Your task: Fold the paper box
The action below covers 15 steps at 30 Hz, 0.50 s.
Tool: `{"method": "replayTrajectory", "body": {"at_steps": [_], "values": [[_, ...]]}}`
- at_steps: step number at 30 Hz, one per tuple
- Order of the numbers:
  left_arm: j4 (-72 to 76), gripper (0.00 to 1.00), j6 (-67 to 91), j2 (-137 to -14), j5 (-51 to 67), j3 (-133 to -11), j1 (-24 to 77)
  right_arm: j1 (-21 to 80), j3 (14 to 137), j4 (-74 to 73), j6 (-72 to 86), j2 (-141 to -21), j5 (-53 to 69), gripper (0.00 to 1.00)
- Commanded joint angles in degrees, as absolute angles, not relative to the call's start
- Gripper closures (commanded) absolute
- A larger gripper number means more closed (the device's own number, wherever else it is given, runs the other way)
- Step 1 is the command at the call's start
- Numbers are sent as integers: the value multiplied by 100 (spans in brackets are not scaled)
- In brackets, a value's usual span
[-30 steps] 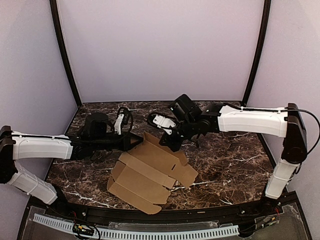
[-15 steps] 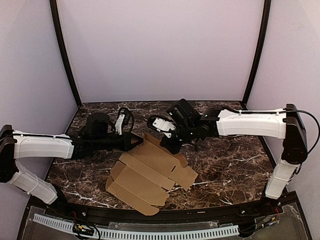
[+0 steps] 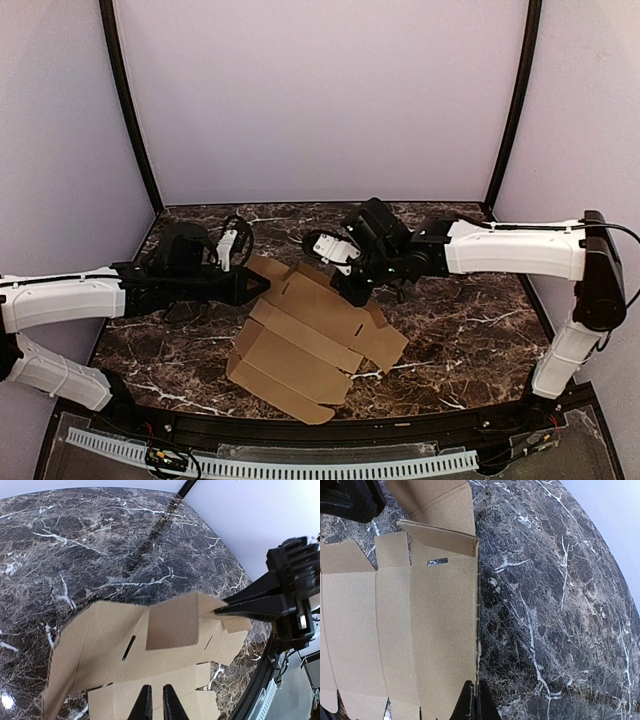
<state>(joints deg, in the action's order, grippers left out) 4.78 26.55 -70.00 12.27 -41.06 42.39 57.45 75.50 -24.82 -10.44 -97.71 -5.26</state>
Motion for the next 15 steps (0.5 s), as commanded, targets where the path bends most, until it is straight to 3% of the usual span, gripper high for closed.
{"method": "replayTrajectory", "body": {"at_steps": [1, 15], "values": [[-444, 92, 2573, -6779, 1020, -4184, 4266, 5798, 7456, -2368, -993, -9474, -607, 100], [-1157, 91, 2552, -6637, -266, -4057, 4269, 5809, 7248, -2203, -694, -9208, -277, 100]]}}
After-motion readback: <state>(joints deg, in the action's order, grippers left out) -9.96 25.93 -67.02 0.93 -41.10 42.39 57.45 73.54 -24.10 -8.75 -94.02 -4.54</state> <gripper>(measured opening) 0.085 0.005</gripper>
